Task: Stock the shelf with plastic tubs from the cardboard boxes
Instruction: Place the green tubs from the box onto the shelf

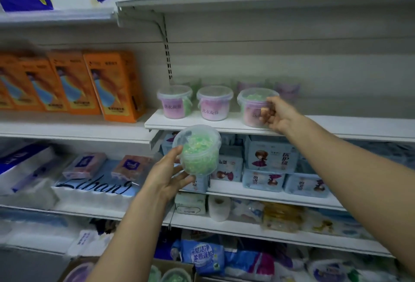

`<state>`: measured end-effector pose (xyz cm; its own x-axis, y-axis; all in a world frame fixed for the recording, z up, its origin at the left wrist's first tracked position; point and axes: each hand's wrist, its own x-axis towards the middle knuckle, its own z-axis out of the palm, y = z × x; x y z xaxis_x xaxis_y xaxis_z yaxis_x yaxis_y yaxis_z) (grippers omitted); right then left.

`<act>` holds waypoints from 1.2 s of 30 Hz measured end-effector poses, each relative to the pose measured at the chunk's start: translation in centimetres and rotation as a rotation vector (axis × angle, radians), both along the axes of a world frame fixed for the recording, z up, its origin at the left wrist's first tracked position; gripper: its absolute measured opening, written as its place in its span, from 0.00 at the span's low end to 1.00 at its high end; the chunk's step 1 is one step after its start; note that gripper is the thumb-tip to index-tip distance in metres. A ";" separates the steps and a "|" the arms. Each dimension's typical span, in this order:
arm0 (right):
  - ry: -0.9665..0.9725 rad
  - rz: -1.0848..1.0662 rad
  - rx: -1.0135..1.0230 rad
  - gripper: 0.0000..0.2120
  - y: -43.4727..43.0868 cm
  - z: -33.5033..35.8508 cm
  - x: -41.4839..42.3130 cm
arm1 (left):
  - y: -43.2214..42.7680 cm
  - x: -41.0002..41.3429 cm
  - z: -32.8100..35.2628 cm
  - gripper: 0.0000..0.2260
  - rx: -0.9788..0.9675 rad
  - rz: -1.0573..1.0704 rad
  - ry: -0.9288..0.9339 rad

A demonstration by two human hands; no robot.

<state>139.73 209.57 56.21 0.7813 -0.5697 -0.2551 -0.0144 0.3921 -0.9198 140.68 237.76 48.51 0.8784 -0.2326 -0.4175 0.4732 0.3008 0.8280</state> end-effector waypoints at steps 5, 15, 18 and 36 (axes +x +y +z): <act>-0.003 0.054 -0.001 0.09 -1.0 -0.3 1.5 | -1.9 -0.4 0.8 0.10 0.007 0.022 -0.013; 0.199 0.189 -0.432 0.14 -3.4 0.1 -0.2 | -5.0 -1.6 2.1 0.08 0.051 0.022 -0.058; 0.218 0.208 -0.768 0.11 -4.8 0.1 -1.8 | -6.2 -2.2 2.4 0.08 0.102 -0.009 -0.110; 0.338 0.185 -1.597 0.12 -15.1 1.1 -15.8 | -19.2 -5.6 4.9 0.12 0.146 -0.250 -0.191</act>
<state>123.93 194.49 57.30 0.8989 -0.3184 0.3009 -0.2226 -0.9235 -0.3123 135.12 218.60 53.46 0.8671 -0.4007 -0.2960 0.3498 0.0668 0.9344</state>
